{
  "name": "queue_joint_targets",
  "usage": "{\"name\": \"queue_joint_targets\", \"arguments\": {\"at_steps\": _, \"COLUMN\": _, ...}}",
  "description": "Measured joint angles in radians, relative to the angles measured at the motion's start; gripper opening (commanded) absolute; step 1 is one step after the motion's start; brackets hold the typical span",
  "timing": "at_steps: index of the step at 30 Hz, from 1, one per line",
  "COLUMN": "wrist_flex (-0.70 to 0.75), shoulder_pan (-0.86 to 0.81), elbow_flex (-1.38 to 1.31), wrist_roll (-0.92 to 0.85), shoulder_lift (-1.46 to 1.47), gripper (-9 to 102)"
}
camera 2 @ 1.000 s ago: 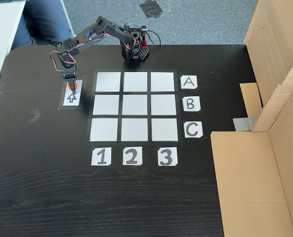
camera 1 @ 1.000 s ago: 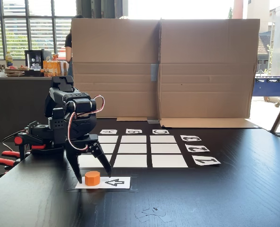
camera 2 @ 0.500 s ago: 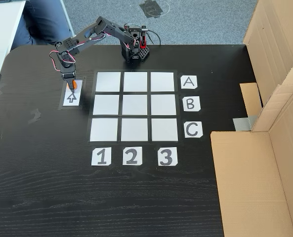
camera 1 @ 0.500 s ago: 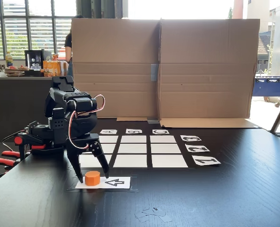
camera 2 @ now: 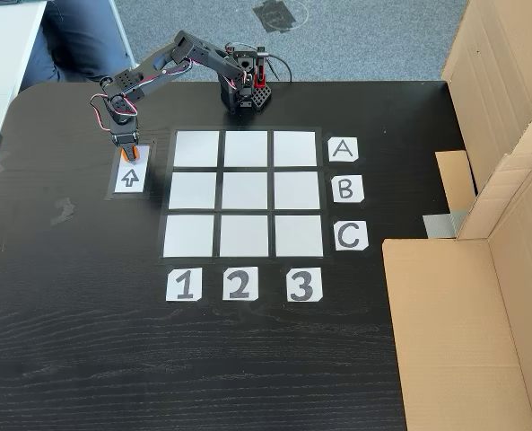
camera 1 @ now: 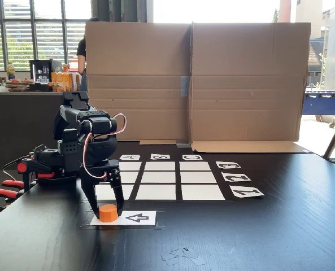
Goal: Pick up the round, orange token and place it in the grid on square A1.
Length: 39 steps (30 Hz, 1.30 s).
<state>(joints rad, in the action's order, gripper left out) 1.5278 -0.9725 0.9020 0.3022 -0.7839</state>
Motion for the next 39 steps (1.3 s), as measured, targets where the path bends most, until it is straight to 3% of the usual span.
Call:
{"name": "queue_joint_targets", "arguments": {"at_steps": 12, "wrist_flex": 0.0, "shoulder_pan": 0.0, "elbow_flex": 0.0, "wrist_roll": 0.0, "shoulder_lift": -0.012, "gripper": 5}}
{"name": "queue_joint_targets", "arguments": {"at_steps": 23, "wrist_flex": 0.012, "shoulder_pan": -0.023, "elbow_flex": 0.023, "wrist_roll": 0.0, "shoulder_lift": -0.278, "gripper": 5}}
{"name": "queue_joint_targets", "arguments": {"at_steps": 39, "wrist_flex": 0.015, "shoulder_pan": -0.005, "elbow_flex": 0.535, "wrist_roll": -0.008, "shoulder_lift": -0.884, "gripper": 6}}
